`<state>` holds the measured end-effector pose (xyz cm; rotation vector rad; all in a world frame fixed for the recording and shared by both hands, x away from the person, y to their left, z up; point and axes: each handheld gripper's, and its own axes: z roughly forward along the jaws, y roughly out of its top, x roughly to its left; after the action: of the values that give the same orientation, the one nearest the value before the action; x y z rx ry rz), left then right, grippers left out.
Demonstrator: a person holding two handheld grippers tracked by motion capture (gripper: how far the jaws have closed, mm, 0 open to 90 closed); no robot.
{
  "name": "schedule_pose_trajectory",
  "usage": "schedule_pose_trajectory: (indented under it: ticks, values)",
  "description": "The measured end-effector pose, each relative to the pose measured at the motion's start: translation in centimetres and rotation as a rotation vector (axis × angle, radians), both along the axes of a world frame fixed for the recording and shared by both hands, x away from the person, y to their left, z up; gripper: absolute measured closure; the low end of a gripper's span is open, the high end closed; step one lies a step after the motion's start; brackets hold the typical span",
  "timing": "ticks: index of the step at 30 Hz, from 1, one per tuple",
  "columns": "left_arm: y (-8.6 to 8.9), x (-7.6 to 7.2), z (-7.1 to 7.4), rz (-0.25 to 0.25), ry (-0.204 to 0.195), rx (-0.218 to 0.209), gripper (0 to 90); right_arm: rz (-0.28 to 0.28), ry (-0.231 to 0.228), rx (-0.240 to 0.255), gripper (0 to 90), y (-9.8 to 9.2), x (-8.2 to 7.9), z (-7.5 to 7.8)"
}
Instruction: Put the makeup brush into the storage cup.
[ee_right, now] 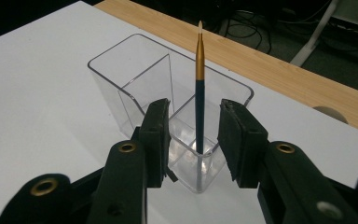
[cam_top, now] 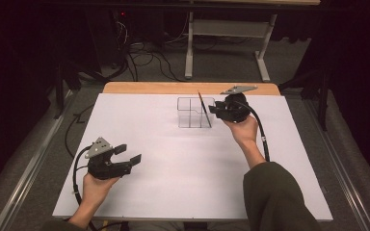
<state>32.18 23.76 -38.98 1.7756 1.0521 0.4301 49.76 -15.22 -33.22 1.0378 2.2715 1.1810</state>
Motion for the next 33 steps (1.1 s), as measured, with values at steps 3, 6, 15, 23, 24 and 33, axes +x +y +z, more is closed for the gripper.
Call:
schedule_pose_trajectory:
  ticks: [3,6,15,23,24,33]
  values:
    - [0.0,0.1,0.0,0.003,0.002,-0.003,27.4,0.006,0.001,0.001,64.6,-0.2,-0.3,0.1]
    - [0.1,0.1,0.0,0.006,0.004,-0.003,27.3,0.009,0.002,0.007,63.5,-0.4,-0.6,0.3]
    - [0.2,0.1,0.0,0.010,0.003,-0.007,27.4,0.004,-0.001,0.034,51.7,-0.8,-1.1,1.0]
    - [0.2,0.2,-0.1,0.011,0.003,-0.007,27.3,0.018,0.029,0.075,45.4,-1.4,-1.5,1.4]
    - [0.2,0.2,-0.1,0.011,0.003,-0.007,27.3,0.021,0.027,0.076,45.3,-1.5,-1.6,1.5]
    - [0.2,0.2,0.0,0.011,0.002,-0.007,27.4,0.028,0.024,0.064,45.3,-2.4,-2.5,1.7]
